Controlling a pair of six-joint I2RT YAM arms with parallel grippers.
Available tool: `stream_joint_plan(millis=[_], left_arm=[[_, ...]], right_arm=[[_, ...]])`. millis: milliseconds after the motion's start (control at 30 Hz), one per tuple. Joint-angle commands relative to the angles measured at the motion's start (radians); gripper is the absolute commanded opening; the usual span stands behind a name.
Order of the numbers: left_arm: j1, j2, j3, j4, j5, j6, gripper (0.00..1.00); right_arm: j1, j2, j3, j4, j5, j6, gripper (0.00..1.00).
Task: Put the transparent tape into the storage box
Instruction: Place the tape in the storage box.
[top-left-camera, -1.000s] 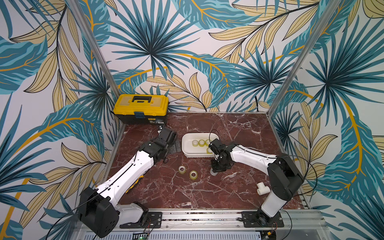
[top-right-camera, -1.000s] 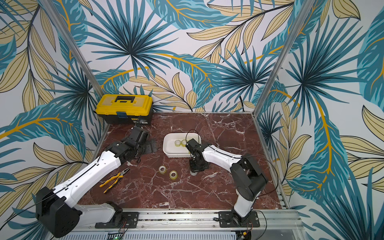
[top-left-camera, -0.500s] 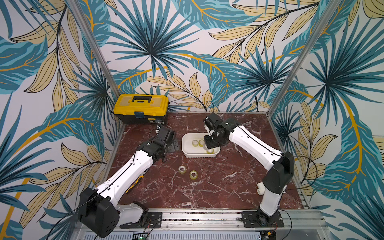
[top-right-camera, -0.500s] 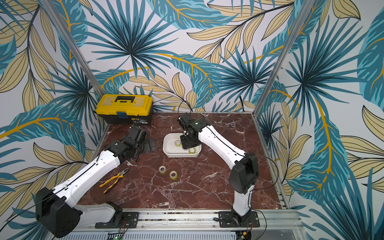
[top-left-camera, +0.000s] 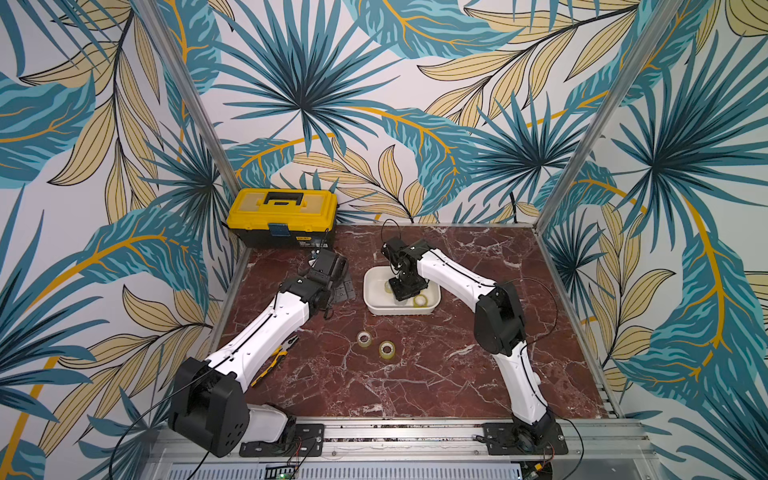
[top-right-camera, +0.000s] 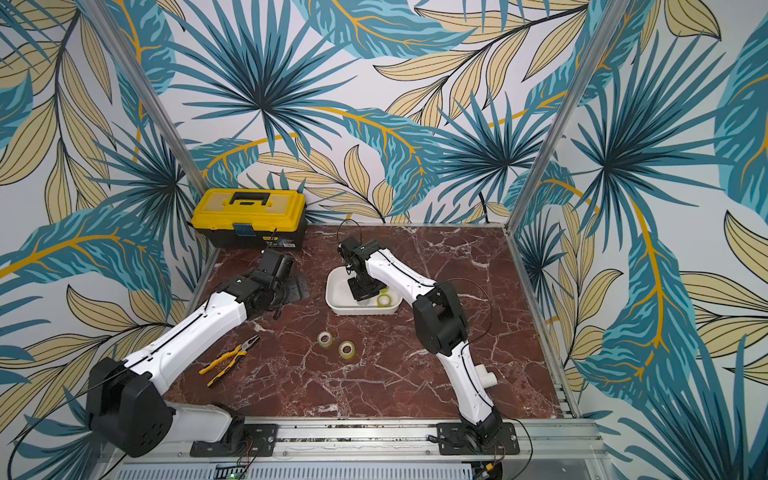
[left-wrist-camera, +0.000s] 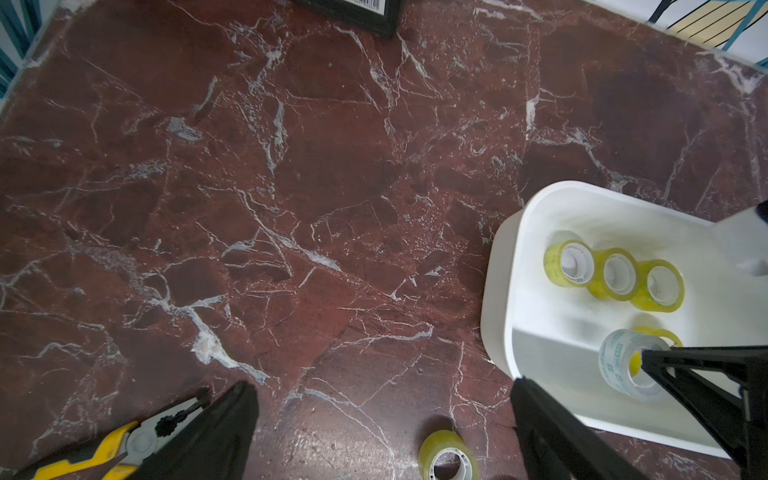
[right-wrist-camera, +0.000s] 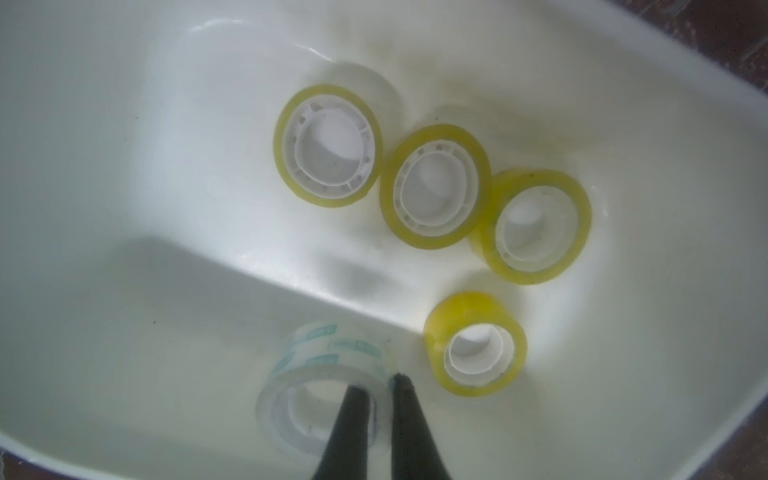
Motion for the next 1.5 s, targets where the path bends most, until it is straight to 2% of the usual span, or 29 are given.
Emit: stream_joint_plan(millis=[0, 600, 800, 1000, 1133, 1467], left_arm=[[0.011, 0.018, 0.022, 0.028, 0.022, 0.013, 1.0], [0.026, 0.053, 0.043, 0.017, 0.062, 0.027, 1.0], [0.027, 0.054, 0.025, 0.035, 0.08, 0.026, 1.0], [0.027, 0.056, -0.005, 0.043, 0.105, 0.022, 1.0], [0.025, 0.037, -0.035, 0.049, 0.113, 0.018, 1.0], [0.022, -0.039, -0.124, 0.048, 0.125, 0.015, 1.0]], right_arm=[[-0.003, 0.026, -0.023, 0.024, 0.02, -0.01, 0.0], [-0.004, 0.084, -0.058, 0.075, 0.088, -0.007, 0.01], [-0.004, 0.068, -0.069, 0.075, 0.101, -0.01, 0.13], [-0.003, 0.048, -0.078, 0.074, 0.105, -0.009, 0.29], [-0.003, 0.03, -0.078, 0.075, 0.097, -0.002, 0.33], [-0.002, -0.024, -0.019, 0.075, 0.049, 0.016, 0.34]])
